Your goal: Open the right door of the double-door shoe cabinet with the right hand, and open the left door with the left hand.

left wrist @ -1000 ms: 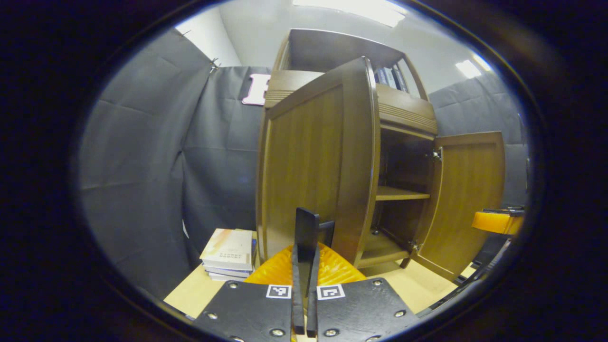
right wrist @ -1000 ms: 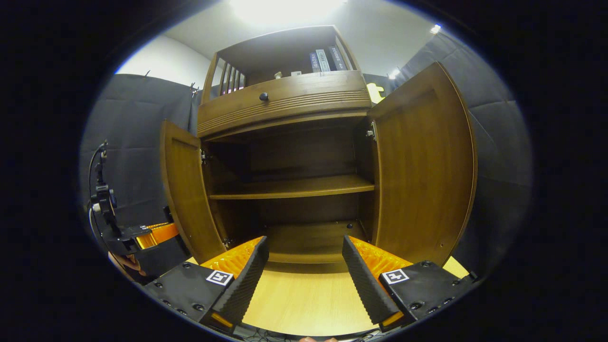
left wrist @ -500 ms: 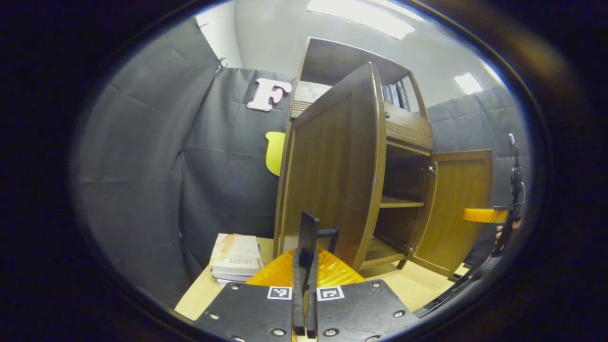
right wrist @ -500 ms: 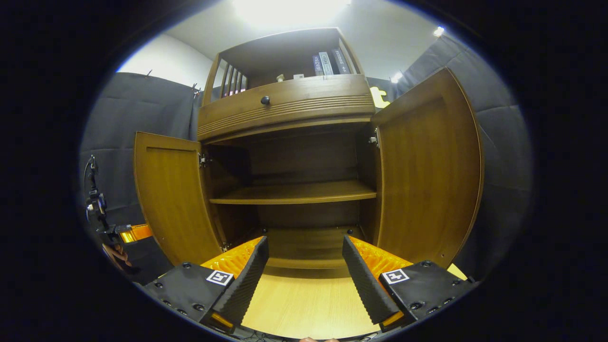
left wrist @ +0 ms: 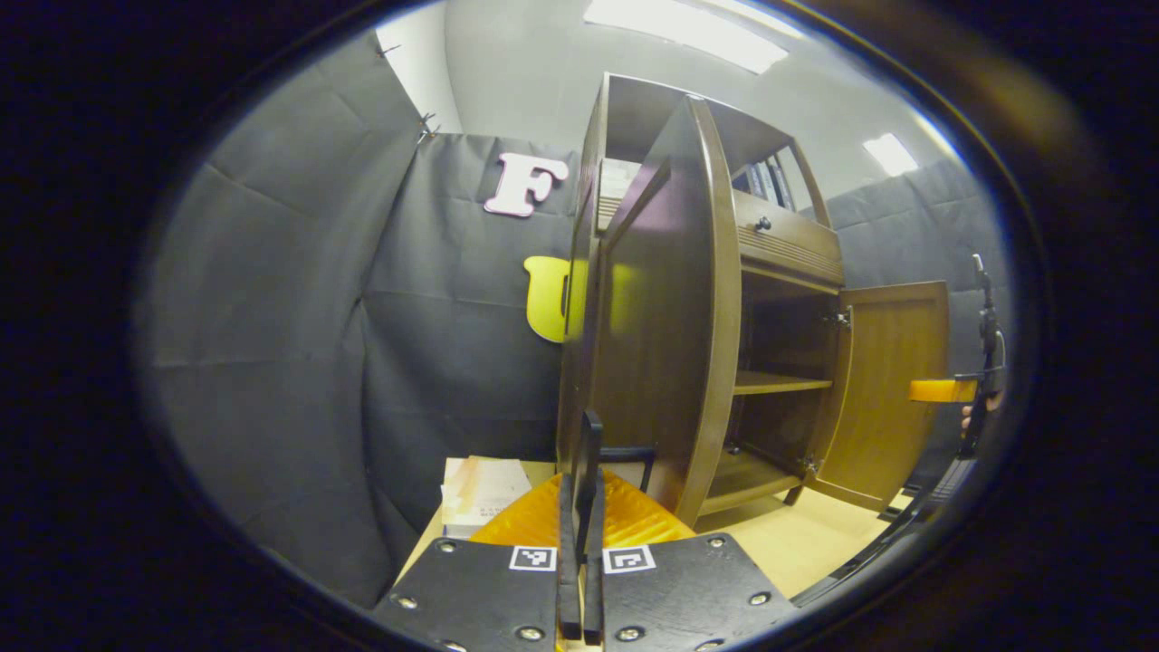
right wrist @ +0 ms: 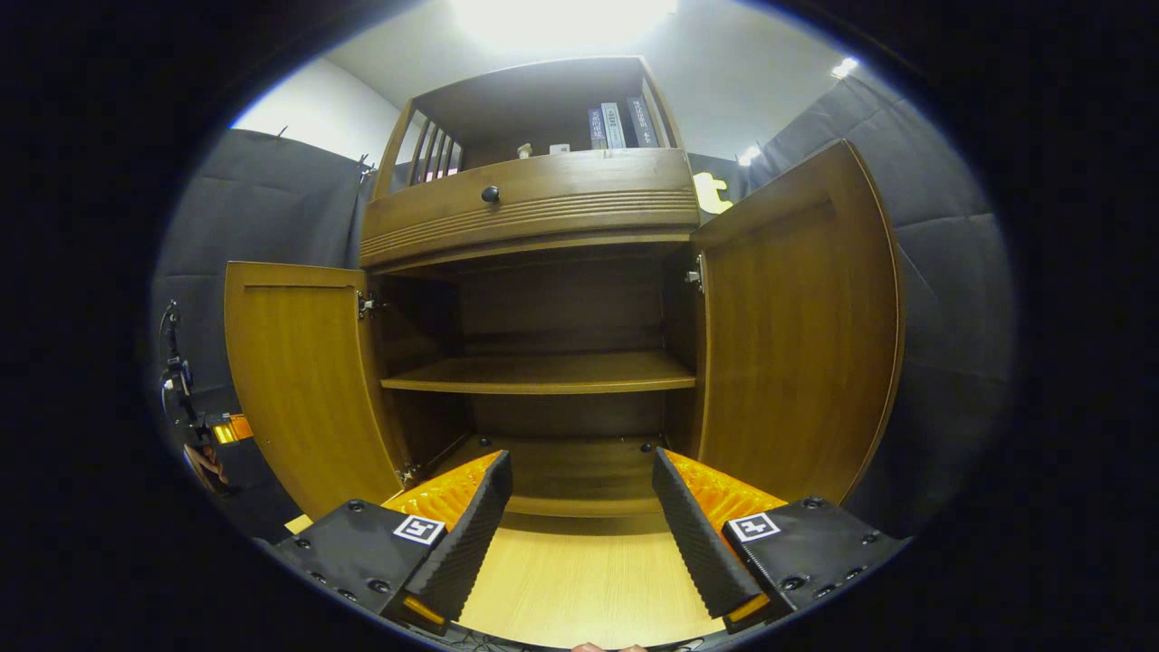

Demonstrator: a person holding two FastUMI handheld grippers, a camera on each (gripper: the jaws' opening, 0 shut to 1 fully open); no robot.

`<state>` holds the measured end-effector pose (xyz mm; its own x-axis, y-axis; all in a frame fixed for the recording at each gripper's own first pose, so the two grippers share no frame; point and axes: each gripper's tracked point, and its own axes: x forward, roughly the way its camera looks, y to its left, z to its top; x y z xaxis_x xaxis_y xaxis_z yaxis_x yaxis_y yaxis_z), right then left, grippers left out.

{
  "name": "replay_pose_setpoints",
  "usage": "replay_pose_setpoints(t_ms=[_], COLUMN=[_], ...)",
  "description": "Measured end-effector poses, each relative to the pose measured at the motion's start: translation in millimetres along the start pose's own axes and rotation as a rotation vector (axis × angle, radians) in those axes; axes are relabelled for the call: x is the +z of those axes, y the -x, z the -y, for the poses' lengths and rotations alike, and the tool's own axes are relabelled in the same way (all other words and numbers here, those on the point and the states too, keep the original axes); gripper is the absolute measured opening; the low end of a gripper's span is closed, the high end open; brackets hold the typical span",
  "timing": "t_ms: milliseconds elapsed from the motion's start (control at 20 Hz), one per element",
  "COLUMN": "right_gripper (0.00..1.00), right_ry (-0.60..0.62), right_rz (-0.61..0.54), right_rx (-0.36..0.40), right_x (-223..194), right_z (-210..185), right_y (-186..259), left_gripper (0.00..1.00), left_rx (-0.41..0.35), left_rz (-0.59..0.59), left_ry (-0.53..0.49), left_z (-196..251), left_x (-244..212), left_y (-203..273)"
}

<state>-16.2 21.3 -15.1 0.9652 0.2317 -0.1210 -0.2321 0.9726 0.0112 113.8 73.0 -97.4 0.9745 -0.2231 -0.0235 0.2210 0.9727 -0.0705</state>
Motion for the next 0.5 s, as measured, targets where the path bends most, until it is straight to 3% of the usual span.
replay_pose_setpoints(t_ms=[300, 500], right_gripper=[0.98, 0.98], right_ry=[-0.005, 0.014], right_rz=[-0.006, 0.018], right_rx=[-0.053, -0.063], right_x=[17, 30], right_z=[18, 27], right_y=[1, -1], left_gripper=[0.04, 0.04], left_rx=[0.006, 0.077], left_rz=[0.002, 0.058], left_ry=[0.013, 0.058], left_z=[-6, -9], left_x=[0, 21], left_y=[2, 37])
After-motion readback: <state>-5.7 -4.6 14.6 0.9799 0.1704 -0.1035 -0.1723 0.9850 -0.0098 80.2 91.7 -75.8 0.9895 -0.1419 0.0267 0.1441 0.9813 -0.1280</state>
